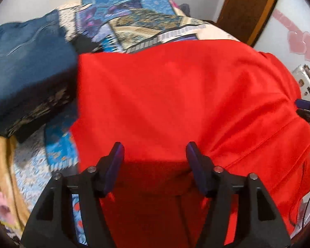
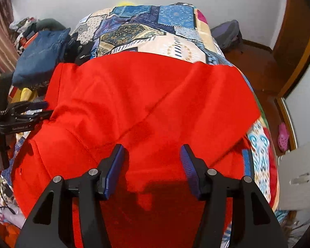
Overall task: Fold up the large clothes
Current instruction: 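Open both grippers and smooth the folded jacket flat, then grasp the folded jacket's edge with the left gripper while the right gripper closes on it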
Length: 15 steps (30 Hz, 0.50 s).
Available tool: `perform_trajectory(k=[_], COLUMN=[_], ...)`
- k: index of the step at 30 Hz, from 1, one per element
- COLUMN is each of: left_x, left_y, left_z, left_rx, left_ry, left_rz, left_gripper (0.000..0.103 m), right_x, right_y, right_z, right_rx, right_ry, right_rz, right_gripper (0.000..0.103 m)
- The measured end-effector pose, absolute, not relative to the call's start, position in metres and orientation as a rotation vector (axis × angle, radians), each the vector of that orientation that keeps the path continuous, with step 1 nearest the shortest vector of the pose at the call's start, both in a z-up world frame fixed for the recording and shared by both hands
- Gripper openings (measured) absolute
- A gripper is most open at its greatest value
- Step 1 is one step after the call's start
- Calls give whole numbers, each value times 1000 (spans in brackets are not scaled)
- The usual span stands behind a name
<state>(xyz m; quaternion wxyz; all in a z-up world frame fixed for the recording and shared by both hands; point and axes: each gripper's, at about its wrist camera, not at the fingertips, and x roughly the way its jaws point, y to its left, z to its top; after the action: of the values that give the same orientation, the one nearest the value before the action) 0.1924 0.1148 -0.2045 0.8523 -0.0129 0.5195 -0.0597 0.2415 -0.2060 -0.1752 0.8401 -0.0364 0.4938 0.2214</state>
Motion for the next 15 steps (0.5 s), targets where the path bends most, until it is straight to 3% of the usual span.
perform_trajectory(k=[13, 15], left_x=[168, 169], left_y=[188, 199], left_z=[-163, -161], left_rx=[-132, -193], left_ry=[979, 938], left_rz=[90, 110], left_gripper=[63, 69], right_x=[247, 250], right_y=[-258, -265], right_z=[-133, -131], right_rx=[113, 143], right_ry=[904, 892], right_rz=[317, 292], right_gripper=[53, 53])
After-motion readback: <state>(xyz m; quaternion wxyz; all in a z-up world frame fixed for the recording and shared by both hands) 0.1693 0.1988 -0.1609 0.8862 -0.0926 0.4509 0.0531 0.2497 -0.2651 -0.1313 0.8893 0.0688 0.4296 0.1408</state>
